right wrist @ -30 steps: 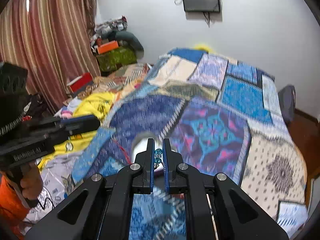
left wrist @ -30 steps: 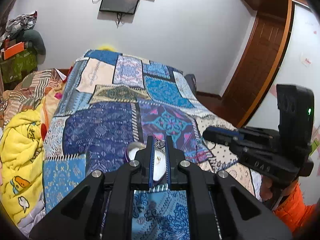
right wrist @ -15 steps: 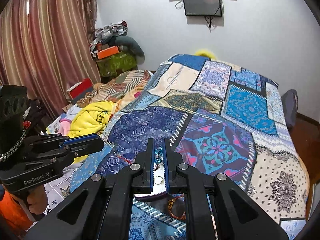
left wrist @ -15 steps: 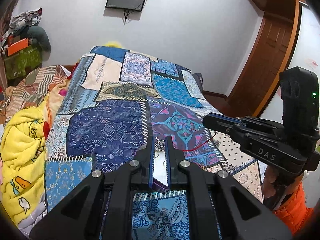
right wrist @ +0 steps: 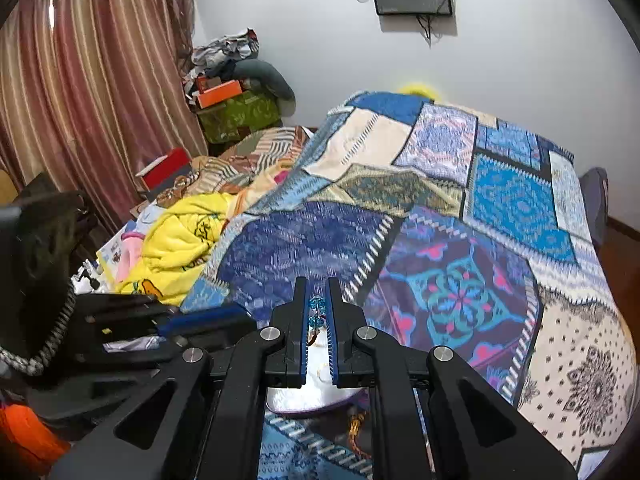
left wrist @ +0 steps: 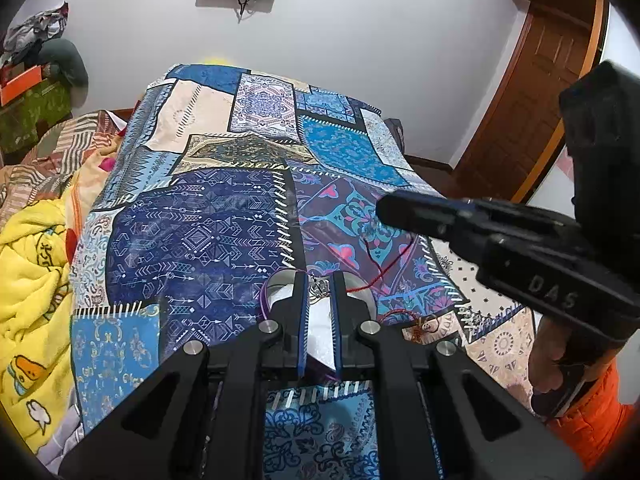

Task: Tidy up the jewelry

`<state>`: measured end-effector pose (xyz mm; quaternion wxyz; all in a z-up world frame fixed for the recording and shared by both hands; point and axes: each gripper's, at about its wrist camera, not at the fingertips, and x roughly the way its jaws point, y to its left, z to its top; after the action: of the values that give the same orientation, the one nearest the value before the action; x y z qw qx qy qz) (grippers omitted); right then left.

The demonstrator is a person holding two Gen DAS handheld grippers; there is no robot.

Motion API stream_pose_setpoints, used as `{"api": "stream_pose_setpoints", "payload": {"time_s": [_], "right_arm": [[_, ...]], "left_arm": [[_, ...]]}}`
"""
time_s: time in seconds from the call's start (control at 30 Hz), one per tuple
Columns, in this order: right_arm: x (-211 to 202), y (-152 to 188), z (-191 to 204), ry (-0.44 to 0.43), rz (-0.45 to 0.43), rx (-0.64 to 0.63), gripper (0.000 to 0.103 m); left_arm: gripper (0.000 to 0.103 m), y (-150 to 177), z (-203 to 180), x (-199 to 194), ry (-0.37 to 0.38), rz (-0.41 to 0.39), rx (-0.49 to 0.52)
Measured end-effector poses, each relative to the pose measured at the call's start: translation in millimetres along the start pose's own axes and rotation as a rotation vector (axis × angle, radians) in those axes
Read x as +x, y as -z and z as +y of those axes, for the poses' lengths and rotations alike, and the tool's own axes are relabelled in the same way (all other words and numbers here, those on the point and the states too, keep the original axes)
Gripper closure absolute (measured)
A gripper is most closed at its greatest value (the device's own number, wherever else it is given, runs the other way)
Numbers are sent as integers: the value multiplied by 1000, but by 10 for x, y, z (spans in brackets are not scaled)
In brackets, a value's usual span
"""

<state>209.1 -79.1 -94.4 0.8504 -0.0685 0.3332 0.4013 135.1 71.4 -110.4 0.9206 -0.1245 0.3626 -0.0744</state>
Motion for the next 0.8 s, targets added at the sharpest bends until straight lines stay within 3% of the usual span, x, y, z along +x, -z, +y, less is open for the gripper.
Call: {"api": "stream_pose_setpoints", "payload": {"time_s": [0.17, 0.33, 0.8], "right_arm": [[-19, -75, 42, -2, -20, -18, 96], [109, 8, -14, -7, 13, 9, 96], [446, 334, -210, 13, 136, 68, 96]], "left_arm": [[94, -60, 44, -79, 17, -33, -18], [94, -72, 74, -98, 8, -37, -15], [94, 64, 15, 361, 24, 93, 28]]}}
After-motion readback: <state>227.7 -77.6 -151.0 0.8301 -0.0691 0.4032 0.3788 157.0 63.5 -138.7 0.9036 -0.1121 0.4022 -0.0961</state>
